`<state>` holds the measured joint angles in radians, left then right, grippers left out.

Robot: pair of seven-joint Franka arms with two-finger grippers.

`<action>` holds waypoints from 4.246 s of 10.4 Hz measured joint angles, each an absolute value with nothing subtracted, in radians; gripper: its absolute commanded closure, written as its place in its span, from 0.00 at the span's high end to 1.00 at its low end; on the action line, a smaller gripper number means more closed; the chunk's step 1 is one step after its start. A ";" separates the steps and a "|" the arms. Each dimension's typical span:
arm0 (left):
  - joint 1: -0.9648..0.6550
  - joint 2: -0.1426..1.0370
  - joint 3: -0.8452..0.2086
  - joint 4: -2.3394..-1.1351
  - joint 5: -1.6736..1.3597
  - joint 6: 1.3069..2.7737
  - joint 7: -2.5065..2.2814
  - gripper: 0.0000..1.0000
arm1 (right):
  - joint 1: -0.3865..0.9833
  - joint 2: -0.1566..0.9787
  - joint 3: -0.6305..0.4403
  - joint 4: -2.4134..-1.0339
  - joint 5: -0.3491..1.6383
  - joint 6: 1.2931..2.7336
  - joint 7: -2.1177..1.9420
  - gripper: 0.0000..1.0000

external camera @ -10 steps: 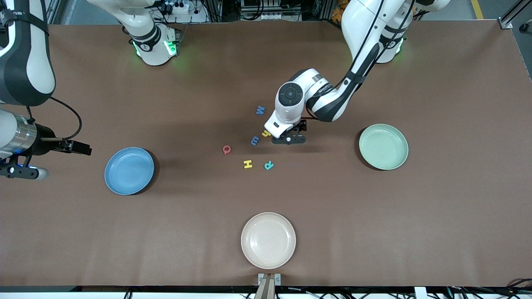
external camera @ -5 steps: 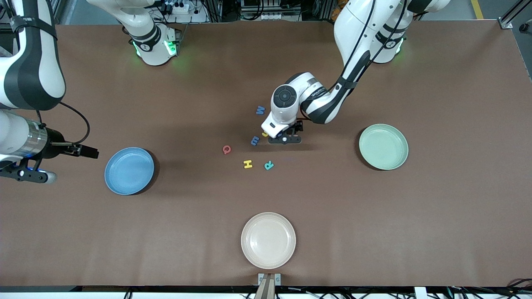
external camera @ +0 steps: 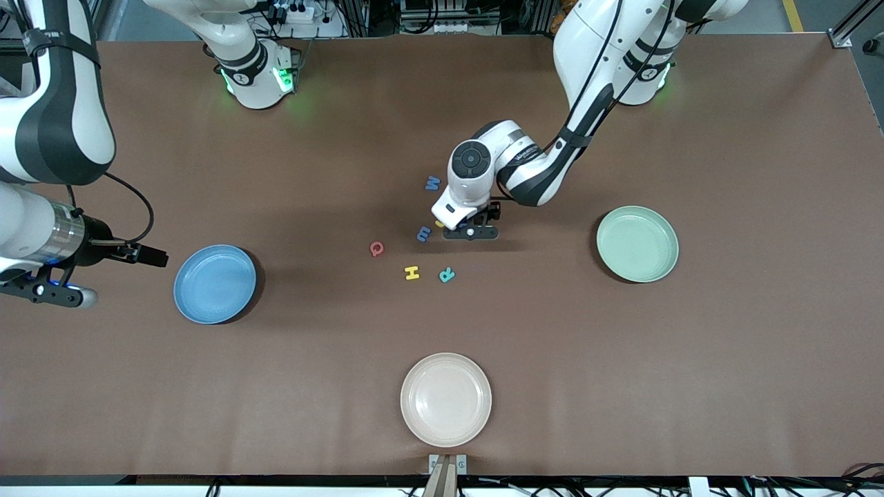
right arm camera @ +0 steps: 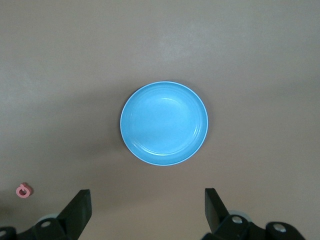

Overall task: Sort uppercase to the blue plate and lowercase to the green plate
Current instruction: 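Lower the left gripper and grasp the blue lowercase a, then carry the blue a to the green plate while the right gripper reaches letters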

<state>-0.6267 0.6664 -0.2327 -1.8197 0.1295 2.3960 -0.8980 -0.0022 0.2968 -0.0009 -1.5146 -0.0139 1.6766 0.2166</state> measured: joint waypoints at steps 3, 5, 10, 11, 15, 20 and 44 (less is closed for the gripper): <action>-0.630 0.674 -0.233 -1.815 0.135 2.396 -0.898 0.70 | -0.002 0.297 -0.001 -1.515 -0.014 1.680 0.218 1.00; -0.631 0.676 -0.233 -1.811 0.135 2.397 -0.899 0.59 | -0.002 0.297 -0.001 -1.515 -0.014 1.680 0.219 1.00; -0.636 0.676 -0.234 -1.802 0.135 2.399 -0.909 0.35 | -0.002 0.297 -0.001 -1.515 -0.014 1.681 0.220 1.00; -0.637 0.676 -0.235 -1.801 0.135 2.398 -0.909 0.31 | -0.002 0.297 -0.001 -1.515 -0.014 1.681 0.220 1.00; -0.637 0.676 -0.235 -1.800 0.135 2.398 -0.909 0.23 | -0.001 0.297 -0.001 -1.515 -0.014 1.683 0.242 1.00; -0.632 0.667 -0.228 -1.789 0.151 2.324 -0.893 0.23 | 0.023 0.303 0.000 -1.515 -0.014 1.698 0.299 1.00; -0.104 0.446 -0.216 -2.023 0.289 2.155 -0.033 0.22 | 0.427 0.670 0.005 -1.425 0.022 2.218 1.642 1.00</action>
